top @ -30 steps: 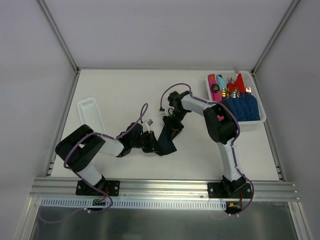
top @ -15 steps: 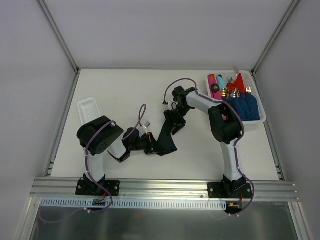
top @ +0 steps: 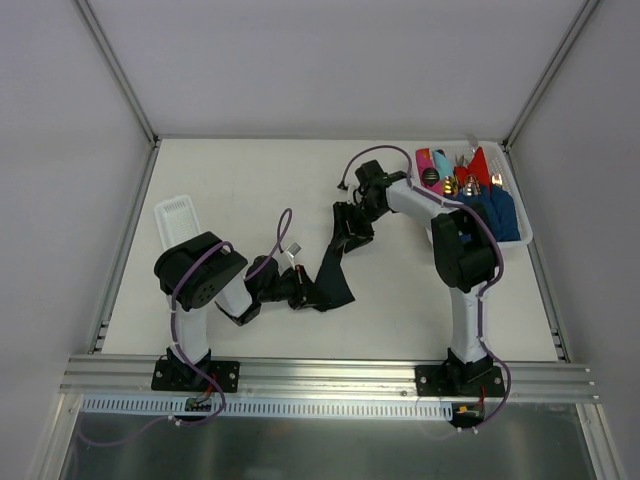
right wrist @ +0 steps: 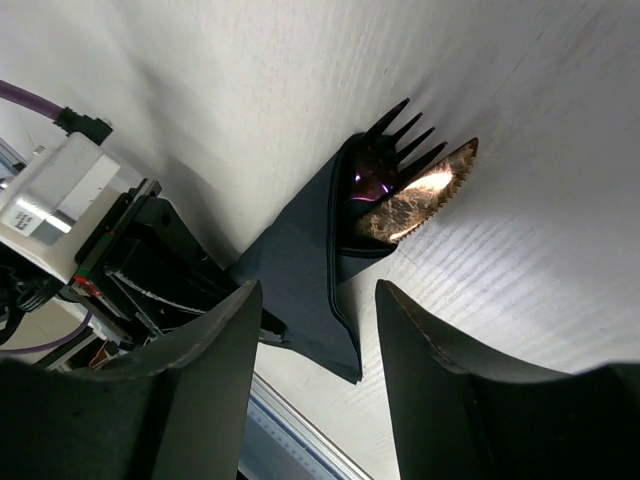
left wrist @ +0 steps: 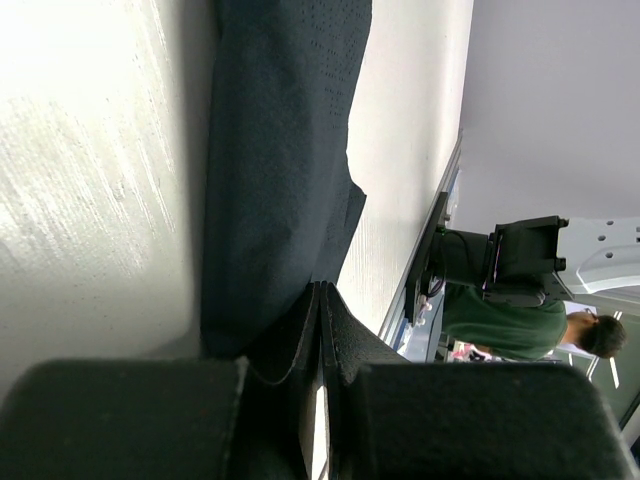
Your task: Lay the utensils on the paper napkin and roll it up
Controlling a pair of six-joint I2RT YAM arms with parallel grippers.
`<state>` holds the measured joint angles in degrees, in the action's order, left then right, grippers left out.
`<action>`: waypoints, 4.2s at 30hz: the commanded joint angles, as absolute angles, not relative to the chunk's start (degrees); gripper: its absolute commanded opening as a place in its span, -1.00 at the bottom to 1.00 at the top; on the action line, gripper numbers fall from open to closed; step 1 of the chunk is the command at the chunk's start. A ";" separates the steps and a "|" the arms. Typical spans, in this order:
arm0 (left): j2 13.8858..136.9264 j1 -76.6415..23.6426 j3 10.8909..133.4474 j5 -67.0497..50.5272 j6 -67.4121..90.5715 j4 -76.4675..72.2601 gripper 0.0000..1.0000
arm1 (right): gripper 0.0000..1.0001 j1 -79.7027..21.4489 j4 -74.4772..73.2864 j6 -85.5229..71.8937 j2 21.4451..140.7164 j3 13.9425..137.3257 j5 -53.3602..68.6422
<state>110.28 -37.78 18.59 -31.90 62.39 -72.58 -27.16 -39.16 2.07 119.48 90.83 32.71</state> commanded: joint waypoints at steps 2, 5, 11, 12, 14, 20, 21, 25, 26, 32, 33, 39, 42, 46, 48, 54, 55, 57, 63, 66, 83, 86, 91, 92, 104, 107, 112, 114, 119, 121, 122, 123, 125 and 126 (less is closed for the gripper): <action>112.50 -37.44 16.26 -28.56 60.03 -67.32 -0.98 | 0.09 -27.68 -38.14 0.18 120.94 89.04 35.77; 112.68 -37.44 16.35 -28.48 60.12 -67.41 -0.99 | 0.09 -28.21 -38.23 -1.76 120.94 88.07 35.69; 112.50 -37.44 16.26 -28.13 60.12 -67.15 -0.98 | 0.07 -29.79 -38.59 -4.12 120.23 85.35 31.55; 112.59 -37.44 16.17 -28.13 60.12 -67.24 -0.98 | 0.07 -30.06 -38.58 -4.48 120.32 85.25 31.12; 112.41 -37.44 16.00 -28.04 60.12 -67.41 -0.98 | 0.06 -30.58 -38.15 -5.27 120.76 85.17 30.15; 112.41 -37.44 15.64 -27.77 60.21 -67.50 -0.99 | -0.03 -30.94 -37.44 -7.29 122.52 86.57 27.78; 112.41 -37.44 15.73 -27.77 60.21 -67.50 -0.98 | -0.04 -31.02 -37.53 -7.64 122.69 86.66 26.99; 112.76 -37.44 15.82 -27.86 60.29 -67.59 -0.99 | -0.15 -31.73 -38.49 -7.65 123.84 87.54 25.23; 112.76 -37.44 15.82 -27.95 60.29 -67.59 -0.99 | -0.21 -31.90 -38.67 -7.82 124.10 87.63 24.88; 112.76 -37.44 15.82 -27.77 60.21 -67.41 -0.99 | -0.35 -31.82 -38.85 -8.00 125.86 87.36 25.13; 112.85 -37.44 15.82 -27.86 60.21 -67.50 -0.99 | -0.37 -31.82 -38.59 -8.09 126.21 87.36 26.53; 112.94 -37.44 15.73 -27.69 60.29 -67.59 -0.99 | -0.63 -31.73 -38.15 -7.91 127.97 87.80 27.42; 112.94 -37.44 15.73 -27.69 60.29 -67.50 -0.99 | -0.82 -31.73 -37.97 -7.82 128.23 87.80 27.60; 112.94 -37.44 15.82 -27.77 60.29 -67.68 -0.99 | -1.00 -31.46 -37.10 -6.77 127.36 87.45 29.00; 112.24 -37.35 15.47 -27.86 60.21 -67.94 -0.98 | -1.00 -31.38 -34.73 -6.50 125.52 86.14 30.49; 106.27 -36.56 13.45 -28.39 59.50 -69.61 -0.67 | -1.00 -30.50 -28.84 -4.04 120.59 83.15 35.85; 103.04 -36.39 12.93 -28.56 58.81 -68.91 -0.63 | -1.00 -30.50 -27.18 -3.87 119.28 82.97 36.64; 98.99 -36.12 12.83 -28.74 57.66 -66.29 -0.50 | -1.00 -30.15 -25.50 -3.69 118.22 82.01 38.40; 76.32 -34.98 15.02 -24.35 49.23 -42.70 -0.11 | -1.00 -29.88 -20.48 -2.99 115.49 80.33 42.36; 66.38 -31.48 16.35 -21.97 46.41 -32.04 0.18 | -1.00 -29.88 -18.20 -2.73 114.70 79.28 43.85; 61.43 -16.79 15.21 -32.33 45.88 -34.18 0.66 | -1.00 -29.79 -14.15 -0.53 110.83 78.05 51.33; 63.36 -15.73 15.21 -35.75 46.23 -37.52 0.66 | -1.00 -29.71 -14.33 -0.44 109.60 78.05 52.29; 64.78 -14.77 13.54 -38.58 47.98 -45.33 0.62 | -1.00 -29.79 -14.76 -0.53 107.15 77.78 54.22; 64.17 -14.33 13.27 -38.58 47.99 -45.79 0.62 | -1.00 -29.71 -15.20 1.13 106.70 77.87 54.40; 61.43 -13.54 11.16 -40.32 43.87 -55.37 0.53 | -1.00 -29.71 -20.92 5.36 101.95 79.54 58.27; 61.35 -13.62 11.34 -41.48 42.02 -57.65 0.50 | -1.00 -29.79 -21.44 5.80 100.99 79.98 59.76; 61.00 -13.45 12.92 -44.20 38.85 -57.13 0.49 | -1.00 -29.79 -24.95 7.73 98.62 81.82 62.75; 61.26 -12.92 13.71 -45.69 39.02 -58.44 0.49 | -1.00 -29.71 -26.53 9.30 97.04 82.79 63.80; 65.11 -12.57 17.56 -55.08 42.88 -67.21 0.48 | -1.00 -29.88 -31.28 12.56 93.61 84.20 65.74; 66.88 -12.66 18.80 -57.73 46.73 -71.61 0.47 | -1.00 -30.15 -32.77 13.79 92.11 84.64 66.27; 68.54 -12.66 18.90 -59.57 48.32 -74.59 0.47 | -1.00 -30.23 -33.13 14.06 91.76 84.81 66.53; 69.25 -12.66 18.98 -60.29 49.82 -80.45 0.47 | -1.00 -30.50 -33.57 14.24 91.15 84.99 66.71; 71.27 -12.92 19.77 -61.87 53.50 -85.32 0.48 | -1.00 -30.85 -34.45 14.94 90.53 85.34 67.32; 71.63 -13.01 20.04 -62.14 54.13 -88.39 0.48 | -1.00 -31.46 -34.98 15.38 90.01 85.52 67.41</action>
